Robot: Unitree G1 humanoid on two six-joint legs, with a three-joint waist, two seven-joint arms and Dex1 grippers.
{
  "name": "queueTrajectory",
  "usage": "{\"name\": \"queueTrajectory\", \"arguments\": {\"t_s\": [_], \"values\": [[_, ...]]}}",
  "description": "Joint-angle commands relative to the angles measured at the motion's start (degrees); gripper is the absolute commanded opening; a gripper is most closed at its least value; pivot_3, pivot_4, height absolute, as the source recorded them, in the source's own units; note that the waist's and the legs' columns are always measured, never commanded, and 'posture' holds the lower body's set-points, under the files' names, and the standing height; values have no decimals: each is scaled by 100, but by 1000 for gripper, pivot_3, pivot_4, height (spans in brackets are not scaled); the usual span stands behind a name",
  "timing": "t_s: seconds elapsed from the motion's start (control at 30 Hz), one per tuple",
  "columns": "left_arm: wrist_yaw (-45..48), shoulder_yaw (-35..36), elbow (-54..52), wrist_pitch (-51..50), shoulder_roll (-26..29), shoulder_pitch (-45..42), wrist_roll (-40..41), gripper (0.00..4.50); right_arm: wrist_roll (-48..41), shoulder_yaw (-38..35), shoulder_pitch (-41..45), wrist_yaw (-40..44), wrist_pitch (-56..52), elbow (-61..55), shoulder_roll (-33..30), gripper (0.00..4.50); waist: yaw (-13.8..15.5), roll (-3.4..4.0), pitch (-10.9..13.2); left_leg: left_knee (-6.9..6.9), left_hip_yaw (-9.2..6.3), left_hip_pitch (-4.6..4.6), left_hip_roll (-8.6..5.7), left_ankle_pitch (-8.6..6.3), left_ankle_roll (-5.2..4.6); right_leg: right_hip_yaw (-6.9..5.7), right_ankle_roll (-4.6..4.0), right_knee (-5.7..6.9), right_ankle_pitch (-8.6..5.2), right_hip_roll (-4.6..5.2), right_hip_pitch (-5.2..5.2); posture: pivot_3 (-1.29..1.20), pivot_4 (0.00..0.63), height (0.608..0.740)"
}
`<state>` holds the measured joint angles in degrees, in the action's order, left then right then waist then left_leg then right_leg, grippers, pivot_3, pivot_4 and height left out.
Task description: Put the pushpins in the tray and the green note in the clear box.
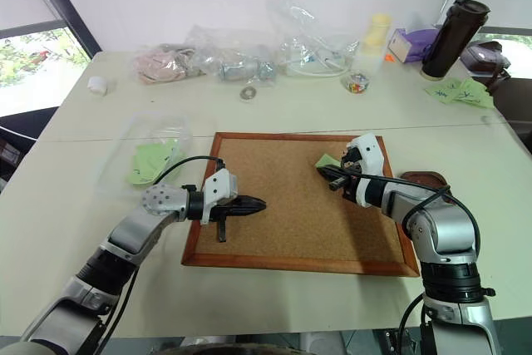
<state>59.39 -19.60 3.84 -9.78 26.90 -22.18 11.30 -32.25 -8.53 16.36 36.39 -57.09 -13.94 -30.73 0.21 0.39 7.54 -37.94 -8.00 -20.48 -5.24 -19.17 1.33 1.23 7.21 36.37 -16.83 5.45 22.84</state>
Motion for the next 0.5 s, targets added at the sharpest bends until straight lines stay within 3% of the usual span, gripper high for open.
{"name": "queueTrajectory", "arguments": {"t_s": [0.03,0.27,0.47,0.5], "values": [[196,348,302,107,166,-625,1,0,-540,25,-59,202,-447,-652,-130,54,9,-6,23,0,0,-3,0,0,0,0,0,1,0,0,4,0,150,740],[777,159,918,918,-279,-1423,3,0,-931,254,-125,353,-667,-1195,-281,54,44,-16,42,-21,-1,-82,-16,-1,-2,-11,4,5,3,13,70,0,150,740],[1341,5,1305,1301,-475,-1625,-80,0,-906,379,-72,270,-594,-1187,-325,54,20,-23,48,-23,0,-93,-17,-1,-2,-20,7,11,4,13,85,0,150,740],[1378,-20,1394,1397,-485,-1664,-143,527,-905,389,-65,271,-585,-1189,-339,0,20,-23,48,-23,0,-92,-17,-1,-2,-20,7,12,4,12,85,0,150,740]]}}
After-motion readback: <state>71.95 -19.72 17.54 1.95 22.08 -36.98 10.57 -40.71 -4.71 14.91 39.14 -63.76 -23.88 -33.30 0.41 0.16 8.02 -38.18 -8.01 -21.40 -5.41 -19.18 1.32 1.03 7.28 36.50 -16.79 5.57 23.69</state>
